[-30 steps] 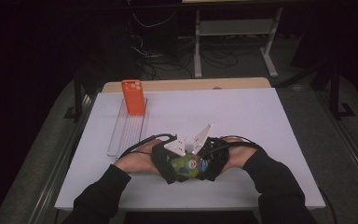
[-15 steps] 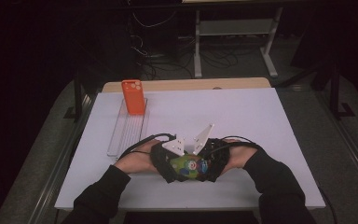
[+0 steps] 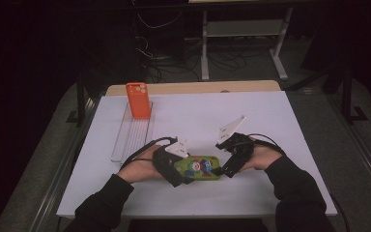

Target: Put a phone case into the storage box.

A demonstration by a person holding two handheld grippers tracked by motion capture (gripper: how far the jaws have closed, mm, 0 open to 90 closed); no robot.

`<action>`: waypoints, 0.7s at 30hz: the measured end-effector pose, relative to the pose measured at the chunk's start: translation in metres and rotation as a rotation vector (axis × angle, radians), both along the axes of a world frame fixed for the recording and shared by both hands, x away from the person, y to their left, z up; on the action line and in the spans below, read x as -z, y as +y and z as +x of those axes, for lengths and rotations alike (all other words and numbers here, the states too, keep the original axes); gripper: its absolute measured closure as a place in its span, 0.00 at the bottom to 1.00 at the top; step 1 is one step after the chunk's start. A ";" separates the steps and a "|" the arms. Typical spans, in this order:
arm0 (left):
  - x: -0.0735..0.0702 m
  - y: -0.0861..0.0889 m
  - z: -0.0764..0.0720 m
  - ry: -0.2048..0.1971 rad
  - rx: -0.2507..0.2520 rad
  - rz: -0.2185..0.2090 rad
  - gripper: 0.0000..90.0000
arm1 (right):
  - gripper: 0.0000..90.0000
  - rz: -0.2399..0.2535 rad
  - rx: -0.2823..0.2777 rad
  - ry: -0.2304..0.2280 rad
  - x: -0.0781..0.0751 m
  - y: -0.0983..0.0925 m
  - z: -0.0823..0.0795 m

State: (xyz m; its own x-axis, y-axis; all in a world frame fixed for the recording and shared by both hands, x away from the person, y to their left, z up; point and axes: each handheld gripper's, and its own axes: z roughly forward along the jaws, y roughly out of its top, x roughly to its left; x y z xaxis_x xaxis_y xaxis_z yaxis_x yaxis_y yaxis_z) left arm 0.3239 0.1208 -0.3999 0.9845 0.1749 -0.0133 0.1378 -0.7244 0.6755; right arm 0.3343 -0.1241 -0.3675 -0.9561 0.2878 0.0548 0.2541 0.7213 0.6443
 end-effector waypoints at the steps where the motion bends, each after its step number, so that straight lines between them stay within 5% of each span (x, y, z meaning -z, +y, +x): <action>1: -0.001 0.001 0.001 -0.006 -0.012 -0.001 0.16 | 0.06 0.016 0.018 -0.013 -0.001 -0.005 0.001; 5: -0.001 0.003 0.004 -0.001 -0.085 -0.039 0.16 | 0.04 0.057 0.115 -0.005 0.000 -0.021 0.000; 7: -0.002 0.003 0.005 0.004 -0.113 -0.043 0.16 | 0.04 0.103 0.189 0.036 -0.001 -0.026 -0.004; 15: -0.002 0.003 0.008 0.011 -0.265 -0.075 0.16 | 0.02 0.195 0.398 0.011 0.011 -0.044 -0.009; 21: -0.003 0.005 0.010 -0.025 -0.323 -0.054 0.16 | 0.01 0.235 0.518 -0.026 0.020 -0.049 -0.016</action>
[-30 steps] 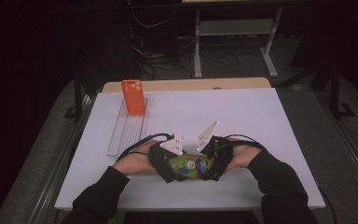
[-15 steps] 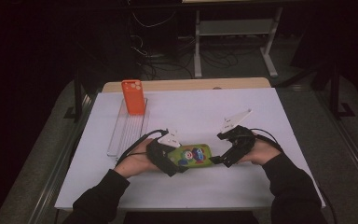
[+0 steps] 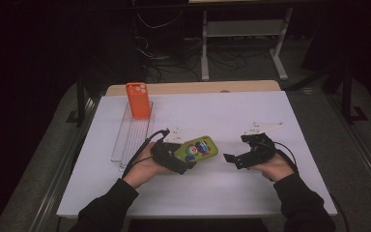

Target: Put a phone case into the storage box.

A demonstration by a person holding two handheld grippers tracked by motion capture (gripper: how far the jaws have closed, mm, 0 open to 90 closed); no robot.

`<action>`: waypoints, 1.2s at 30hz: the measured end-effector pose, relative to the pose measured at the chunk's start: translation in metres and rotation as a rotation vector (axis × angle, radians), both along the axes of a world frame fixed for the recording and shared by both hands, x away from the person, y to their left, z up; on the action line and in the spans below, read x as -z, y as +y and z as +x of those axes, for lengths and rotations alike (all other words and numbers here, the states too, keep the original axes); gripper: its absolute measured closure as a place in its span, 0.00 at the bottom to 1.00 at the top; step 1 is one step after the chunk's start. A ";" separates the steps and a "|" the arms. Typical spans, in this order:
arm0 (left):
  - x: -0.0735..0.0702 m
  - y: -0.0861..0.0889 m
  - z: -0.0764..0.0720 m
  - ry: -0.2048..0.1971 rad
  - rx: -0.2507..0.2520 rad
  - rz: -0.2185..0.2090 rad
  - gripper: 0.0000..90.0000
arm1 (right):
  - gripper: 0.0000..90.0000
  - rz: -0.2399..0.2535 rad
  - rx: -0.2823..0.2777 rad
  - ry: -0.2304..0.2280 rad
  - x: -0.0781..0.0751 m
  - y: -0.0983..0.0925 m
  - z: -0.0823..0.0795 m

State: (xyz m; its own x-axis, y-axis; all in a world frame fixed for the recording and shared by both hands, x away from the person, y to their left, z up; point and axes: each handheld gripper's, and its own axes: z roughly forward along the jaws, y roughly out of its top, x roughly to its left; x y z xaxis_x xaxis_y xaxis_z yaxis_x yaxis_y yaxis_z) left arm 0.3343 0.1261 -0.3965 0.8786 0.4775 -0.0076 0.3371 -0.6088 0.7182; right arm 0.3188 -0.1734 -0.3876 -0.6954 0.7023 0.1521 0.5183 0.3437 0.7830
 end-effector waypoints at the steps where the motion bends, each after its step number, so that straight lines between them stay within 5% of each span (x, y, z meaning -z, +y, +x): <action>1: 0.001 0.000 0.000 0.006 -0.012 -0.005 0.16 | 0.01 0.020 0.016 0.001 0.002 -0.001 -0.001; 9: 0.002 -0.003 0.001 0.014 -0.027 -0.018 0.16 | 0.01 0.008 0.076 -0.010 0.017 0.008 -0.007; 15: 0.002 -0.003 0.001 0.021 -0.037 -0.032 0.16 | 0.01 -0.050 0.070 -0.067 0.021 0.021 -0.010; 26: 0.003 -0.004 0.001 0.020 -0.034 -0.027 0.16 | 0.01 -0.216 0.036 -0.297 0.022 0.035 -0.023; 31: 0.003 -0.003 0.002 0.016 -0.029 -0.022 0.16 | 0.01 -0.343 -0.008 -0.439 0.023 0.043 -0.029; 36: 0.002 -0.002 0.002 0.010 -0.024 -0.019 0.16 | 0.01 -0.479 -0.055 -0.517 0.028 0.051 -0.033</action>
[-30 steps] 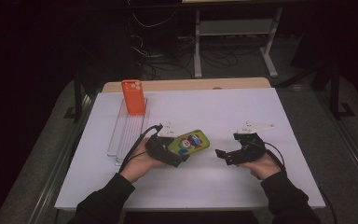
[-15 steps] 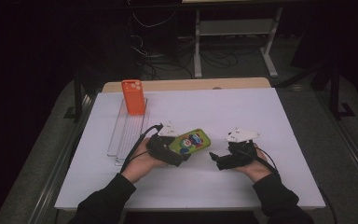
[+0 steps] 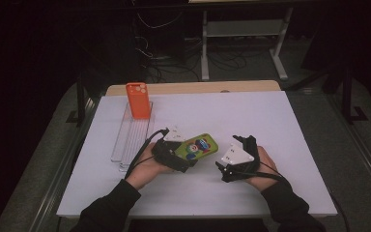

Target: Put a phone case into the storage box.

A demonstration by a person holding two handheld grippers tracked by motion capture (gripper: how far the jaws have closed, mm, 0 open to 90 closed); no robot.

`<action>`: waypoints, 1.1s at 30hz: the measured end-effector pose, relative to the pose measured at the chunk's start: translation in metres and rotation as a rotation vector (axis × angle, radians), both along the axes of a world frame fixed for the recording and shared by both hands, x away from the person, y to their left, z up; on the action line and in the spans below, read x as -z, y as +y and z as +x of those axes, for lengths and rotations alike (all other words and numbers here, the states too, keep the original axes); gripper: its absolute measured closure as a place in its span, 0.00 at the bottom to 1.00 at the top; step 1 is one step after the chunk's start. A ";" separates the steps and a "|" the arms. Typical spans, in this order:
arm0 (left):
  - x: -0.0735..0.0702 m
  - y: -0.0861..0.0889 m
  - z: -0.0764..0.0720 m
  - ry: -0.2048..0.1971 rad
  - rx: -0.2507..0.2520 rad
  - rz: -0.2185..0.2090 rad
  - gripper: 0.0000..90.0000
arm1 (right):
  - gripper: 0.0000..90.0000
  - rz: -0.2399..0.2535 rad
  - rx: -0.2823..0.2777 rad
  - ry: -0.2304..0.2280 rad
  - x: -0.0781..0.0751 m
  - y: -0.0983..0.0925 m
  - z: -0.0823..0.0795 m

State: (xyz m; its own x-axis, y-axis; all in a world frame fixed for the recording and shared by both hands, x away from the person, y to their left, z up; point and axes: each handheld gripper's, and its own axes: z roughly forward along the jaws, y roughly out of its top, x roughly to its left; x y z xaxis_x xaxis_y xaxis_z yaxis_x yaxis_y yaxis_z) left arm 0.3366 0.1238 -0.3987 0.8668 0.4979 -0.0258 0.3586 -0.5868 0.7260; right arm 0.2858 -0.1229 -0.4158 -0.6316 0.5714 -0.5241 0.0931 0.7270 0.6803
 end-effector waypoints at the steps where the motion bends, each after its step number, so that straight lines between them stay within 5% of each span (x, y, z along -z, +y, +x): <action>1: 0.000 0.000 0.000 0.001 -0.001 -0.003 0.16 | 0.01 -0.027 -0.008 -0.019 0.001 0.002 -0.001; 8: 0.001 -0.002 -0.002 0.008 -0.023 -0.031 0.16 | 0.01 -0.144 -0.020 -0.139 0.007 0.013 -0.009; 15: 0.000 -0.001 -0.001 0.008 -0.001 -0.006 0.16 | 0.01 -0.297 -0.070 -0.270 0.010 0.017 -0.010; 20: 0.000 -0.001 -0.002 0.005 0.008 -0.005 0.16 | 0.02 -0.324 -0.083 -0.339 0.014 0.025 -0.013; 26: 0.000 -0.002 -0.002 0.003 0.017 -0.007 0.16 | 0.08 -0.413 -0.120 -0.433 0.017 0.037 -0.013; 31: 0.001 -0.003 -0.003 0.006 0.022 -0.009 0.16 | 0.17 -0.451 -0.139 -0.455 0.022 0.045 -0.016; 33: 0.001 -0.003 -0.003 0.005 0.023 -0.008 0.16 | 0.26 -0.467 -0.161 -0.525 0.023 0.049 -0.016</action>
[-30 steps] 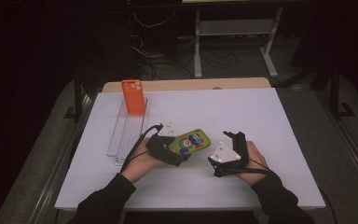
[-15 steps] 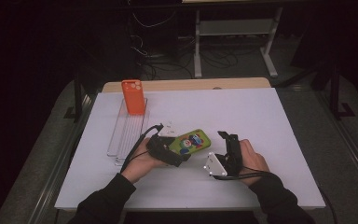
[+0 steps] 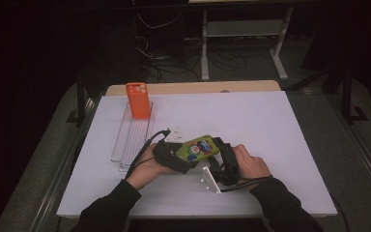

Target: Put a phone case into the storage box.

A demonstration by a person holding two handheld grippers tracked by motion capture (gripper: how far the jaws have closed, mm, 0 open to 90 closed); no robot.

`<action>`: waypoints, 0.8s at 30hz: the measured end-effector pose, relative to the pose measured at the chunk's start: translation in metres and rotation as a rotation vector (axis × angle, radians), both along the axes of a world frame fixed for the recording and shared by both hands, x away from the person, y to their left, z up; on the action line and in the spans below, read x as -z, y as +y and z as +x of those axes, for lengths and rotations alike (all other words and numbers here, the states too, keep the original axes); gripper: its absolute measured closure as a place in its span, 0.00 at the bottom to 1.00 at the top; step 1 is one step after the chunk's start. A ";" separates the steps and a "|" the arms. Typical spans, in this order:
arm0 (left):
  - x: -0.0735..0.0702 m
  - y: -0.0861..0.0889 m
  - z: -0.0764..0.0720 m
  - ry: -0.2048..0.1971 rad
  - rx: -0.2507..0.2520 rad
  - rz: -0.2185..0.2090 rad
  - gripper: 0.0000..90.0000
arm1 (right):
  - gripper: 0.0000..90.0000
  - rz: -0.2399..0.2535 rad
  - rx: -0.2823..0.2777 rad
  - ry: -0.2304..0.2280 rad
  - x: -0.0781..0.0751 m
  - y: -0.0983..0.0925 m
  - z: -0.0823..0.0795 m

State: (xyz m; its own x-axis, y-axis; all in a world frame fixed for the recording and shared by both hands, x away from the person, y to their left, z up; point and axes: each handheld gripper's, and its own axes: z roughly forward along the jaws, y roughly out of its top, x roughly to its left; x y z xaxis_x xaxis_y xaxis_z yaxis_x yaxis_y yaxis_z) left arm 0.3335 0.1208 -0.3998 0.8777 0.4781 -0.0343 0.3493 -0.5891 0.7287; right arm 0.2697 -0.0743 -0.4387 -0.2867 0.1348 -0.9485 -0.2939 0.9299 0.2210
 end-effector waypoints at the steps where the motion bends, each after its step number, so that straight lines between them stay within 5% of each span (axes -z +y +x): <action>1: 0.000 0.000 0.000 0.001 0.000 0.000 0.16 | 0.31 0.005 -0.005 -0.009 0.000 0.002 -0.001; 8: 0.000 0.000 0.000 -0.002 0.005 0.007 0.16 | 0.62 -0.079 -0.040 -0.025 0.007 0.010 -0.002; 12: 0.000 0.001 0.001 -0.001 0.001 -0.002 0.16 | 0.81 -0.077 -0.067 -0.052 0.010 0.013 -0.003; 16: 0.001 0.001 0.001 0.002 -0.007 -0.020 0.15 | 0.84 -0.086 -0.060 -0.049 0.010 0.015 -0.003; 20: 0.000 0.002 -0.002 -0.046 -0.025 -0.052 0.12 | 0.84 -0.058 -0.045 -0.036 0.008 0.015 -0.003; 24: -0.001 0.004 0.000 -0.026 -0.014 -0.087 0.01 | 0.84 -0.024 -0.032 -0.008 0.005 0.014 -0.001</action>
